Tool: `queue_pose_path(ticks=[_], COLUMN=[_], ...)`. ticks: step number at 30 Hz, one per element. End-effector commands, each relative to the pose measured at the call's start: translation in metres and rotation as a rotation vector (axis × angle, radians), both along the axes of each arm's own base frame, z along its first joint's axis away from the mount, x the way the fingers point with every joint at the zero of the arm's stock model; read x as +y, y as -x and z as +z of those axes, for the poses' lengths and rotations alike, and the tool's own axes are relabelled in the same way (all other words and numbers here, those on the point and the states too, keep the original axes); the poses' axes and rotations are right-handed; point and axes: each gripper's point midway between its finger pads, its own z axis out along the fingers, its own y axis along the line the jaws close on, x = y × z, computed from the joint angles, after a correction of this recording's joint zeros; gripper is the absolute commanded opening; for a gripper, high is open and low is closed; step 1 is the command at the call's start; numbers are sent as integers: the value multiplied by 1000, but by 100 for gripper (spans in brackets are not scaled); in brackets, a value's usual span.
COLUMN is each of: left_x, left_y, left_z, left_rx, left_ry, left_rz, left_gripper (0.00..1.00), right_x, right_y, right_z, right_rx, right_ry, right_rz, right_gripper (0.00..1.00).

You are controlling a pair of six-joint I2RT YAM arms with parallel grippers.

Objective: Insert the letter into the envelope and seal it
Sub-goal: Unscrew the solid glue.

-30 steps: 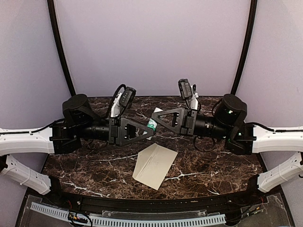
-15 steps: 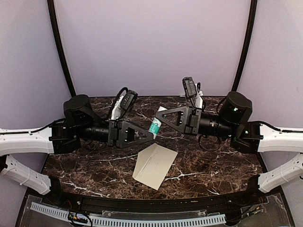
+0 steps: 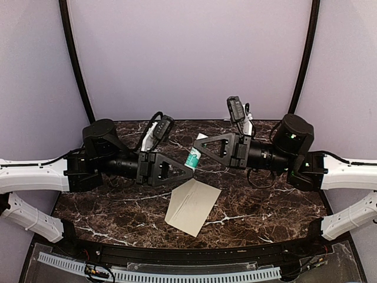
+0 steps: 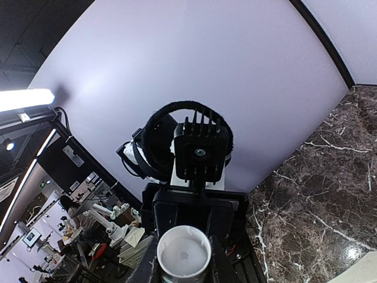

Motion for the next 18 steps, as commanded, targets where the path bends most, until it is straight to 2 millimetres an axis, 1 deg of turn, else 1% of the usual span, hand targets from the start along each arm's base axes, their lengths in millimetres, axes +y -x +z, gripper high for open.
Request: queue_pose_path(ticks=[1,4,8,11,13,14,18], left_x=[0,0,0,1,2,2,7], left_y=[3,-2,-13,-24,-32,-35,-55], left_z=[11,6,-1,-6,-15,-16,-31], left_rx=[-28,-31,-46,-50,-42,-42,-27], left_ry=[36,18,-14,-46,-91,-100,-175], left_rz=[-10,20,92,159,202,219,341], left_gripper=[9,6,1,0,0,0,0], right_x=[-3,-2,1,4,8,9,13], right_y=[2,-4,-13,-23,-30,-34,-49], right_z=[19,14,6,-6,-16,-19,-40], right_rx=[-31,-24,-12,8,19,23,54], right_ry=[-35,-5,45,113,163,186,305], right_rz=[-11,-37,-84,-130,-166,-186,-271], right_gripper=[7,5,4,3,3,3,3])
